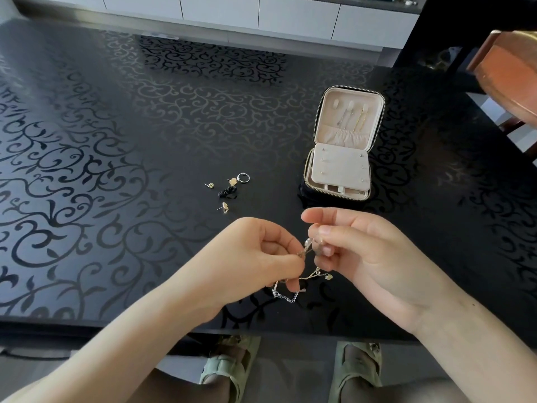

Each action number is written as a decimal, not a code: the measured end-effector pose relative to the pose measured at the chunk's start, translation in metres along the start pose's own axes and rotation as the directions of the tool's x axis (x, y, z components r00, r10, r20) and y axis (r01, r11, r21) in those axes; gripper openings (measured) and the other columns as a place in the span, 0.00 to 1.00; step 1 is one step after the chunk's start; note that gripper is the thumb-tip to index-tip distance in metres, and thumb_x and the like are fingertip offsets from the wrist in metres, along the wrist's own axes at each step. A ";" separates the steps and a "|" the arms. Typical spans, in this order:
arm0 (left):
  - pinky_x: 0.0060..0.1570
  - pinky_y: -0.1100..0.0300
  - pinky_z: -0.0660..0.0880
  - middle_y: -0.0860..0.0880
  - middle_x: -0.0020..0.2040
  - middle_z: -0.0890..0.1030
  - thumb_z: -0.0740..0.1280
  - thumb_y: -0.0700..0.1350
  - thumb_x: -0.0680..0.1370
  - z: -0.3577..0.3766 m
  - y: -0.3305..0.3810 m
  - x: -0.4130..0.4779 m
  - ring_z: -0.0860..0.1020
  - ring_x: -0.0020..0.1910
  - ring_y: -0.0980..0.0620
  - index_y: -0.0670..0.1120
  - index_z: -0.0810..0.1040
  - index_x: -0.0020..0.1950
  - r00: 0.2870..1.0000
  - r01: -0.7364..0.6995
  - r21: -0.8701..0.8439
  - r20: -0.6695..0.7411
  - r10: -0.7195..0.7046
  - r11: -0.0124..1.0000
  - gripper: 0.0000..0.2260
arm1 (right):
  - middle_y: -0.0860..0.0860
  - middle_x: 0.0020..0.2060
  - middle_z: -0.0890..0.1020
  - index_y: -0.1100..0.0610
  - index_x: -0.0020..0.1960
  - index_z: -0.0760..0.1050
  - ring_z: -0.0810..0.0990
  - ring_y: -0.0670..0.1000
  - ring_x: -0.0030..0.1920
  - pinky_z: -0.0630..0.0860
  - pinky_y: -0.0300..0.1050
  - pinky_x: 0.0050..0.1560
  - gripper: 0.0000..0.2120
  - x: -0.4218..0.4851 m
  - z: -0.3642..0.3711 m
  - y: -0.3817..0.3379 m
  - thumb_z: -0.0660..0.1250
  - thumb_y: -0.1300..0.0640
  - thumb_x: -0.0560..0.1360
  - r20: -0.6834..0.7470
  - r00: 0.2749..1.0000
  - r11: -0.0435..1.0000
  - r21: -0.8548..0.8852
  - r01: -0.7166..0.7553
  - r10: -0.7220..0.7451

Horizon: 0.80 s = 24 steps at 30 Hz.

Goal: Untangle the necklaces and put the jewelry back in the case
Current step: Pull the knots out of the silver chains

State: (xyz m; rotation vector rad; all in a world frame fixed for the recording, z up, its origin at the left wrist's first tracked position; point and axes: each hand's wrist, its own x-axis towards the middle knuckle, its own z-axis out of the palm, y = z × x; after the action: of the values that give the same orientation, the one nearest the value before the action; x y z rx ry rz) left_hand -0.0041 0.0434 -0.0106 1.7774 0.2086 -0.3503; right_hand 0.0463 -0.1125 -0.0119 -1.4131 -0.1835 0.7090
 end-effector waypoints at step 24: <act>0.29 0.62 0.53 0.53 0.22 0.58 0.67 0.48 0.66 -0.010 -0.002 0.001 0.54 0.26 0.53 0.46 0.82 0.35 0.991 -0.018 -0.186 0.125 0.041 0.982 0.07 | 0.53 0.33 0.71 0.51 0.46 0.82 0.66 0.50 0.34 0.67 0.44 0.38 0.09 -0.001 -0.001 0.001 0.64 0.61 0.75 0.033 0.999 0.938 -0.345 0.041 -0.032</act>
State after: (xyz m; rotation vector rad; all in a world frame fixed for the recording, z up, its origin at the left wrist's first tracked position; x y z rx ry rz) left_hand -0.0030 0.0535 -0.0107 1.5672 0.1190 -0.4093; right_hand 0.0460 -0.1142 -0.0128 -1.7309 -0.3687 0.6871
